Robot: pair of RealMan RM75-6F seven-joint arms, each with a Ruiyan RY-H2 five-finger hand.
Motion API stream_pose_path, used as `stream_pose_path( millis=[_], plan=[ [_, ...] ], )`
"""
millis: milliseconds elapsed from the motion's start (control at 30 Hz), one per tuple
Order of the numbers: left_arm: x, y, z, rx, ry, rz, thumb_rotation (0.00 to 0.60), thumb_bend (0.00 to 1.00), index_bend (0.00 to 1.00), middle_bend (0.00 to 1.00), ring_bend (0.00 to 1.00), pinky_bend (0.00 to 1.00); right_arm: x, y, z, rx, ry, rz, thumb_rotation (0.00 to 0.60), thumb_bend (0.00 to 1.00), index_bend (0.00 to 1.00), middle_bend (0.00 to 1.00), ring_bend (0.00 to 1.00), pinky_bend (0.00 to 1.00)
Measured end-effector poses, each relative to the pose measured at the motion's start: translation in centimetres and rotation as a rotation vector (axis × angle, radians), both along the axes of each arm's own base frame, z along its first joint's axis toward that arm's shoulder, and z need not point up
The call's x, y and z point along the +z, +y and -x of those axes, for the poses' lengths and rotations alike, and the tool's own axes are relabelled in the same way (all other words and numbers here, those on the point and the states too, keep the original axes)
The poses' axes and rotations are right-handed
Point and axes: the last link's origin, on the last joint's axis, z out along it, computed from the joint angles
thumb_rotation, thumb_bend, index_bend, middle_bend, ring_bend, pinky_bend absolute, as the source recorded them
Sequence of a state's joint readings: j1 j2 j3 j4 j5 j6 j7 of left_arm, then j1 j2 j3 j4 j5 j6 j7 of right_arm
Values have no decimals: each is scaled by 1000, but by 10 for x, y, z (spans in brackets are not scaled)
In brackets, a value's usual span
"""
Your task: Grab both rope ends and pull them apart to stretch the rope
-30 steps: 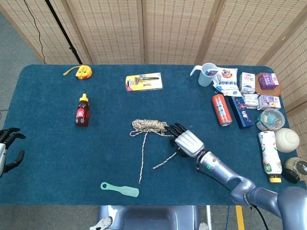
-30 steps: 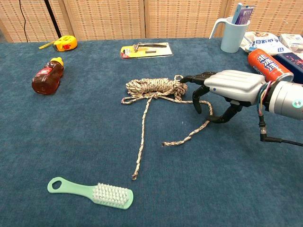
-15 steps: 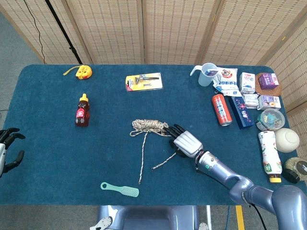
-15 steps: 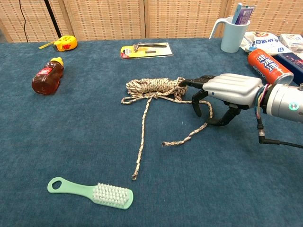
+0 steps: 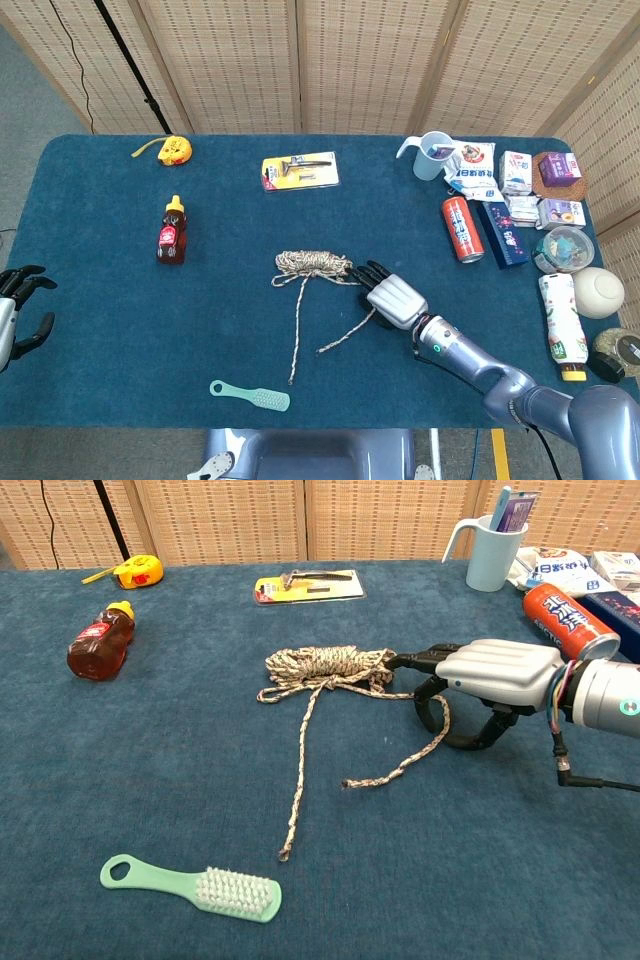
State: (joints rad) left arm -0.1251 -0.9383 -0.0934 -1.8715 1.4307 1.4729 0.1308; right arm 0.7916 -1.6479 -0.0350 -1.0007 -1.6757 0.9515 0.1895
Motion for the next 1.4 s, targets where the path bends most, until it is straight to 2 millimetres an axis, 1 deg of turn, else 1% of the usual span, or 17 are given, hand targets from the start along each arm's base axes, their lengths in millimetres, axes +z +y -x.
stream_pose_path(
  millis=[300, 500, 1067, 1400],
  plan=[
    [1, 0, 2, 5, 3, -5, 600, 357, 375, 261, 228, 0, -3, -2, -3, -1, -7, 1, 600, 434, 507, 32, 0, 0],
    [1, 0, 1, 3, 2, -3, 600, 357, 375, 261, 228, 0, -3, -1, -1, -7, -10, 6, 600, 437, 528, 42, 0, 0],
    [2, 0, 2, 3, 1, -8, 600, 357, 375, 261, 228, 0, -7, 0, 1, -8, 8, 11, 600, 438, 500, 42, 0, 0],
    [3, 0, 3, 1, 0, -11, 600, 357, 375, 261, 228, 0, -9, 0, 0, -15, 8, 9, 600, 493, 540, 64, 0, 0]
  ],
)
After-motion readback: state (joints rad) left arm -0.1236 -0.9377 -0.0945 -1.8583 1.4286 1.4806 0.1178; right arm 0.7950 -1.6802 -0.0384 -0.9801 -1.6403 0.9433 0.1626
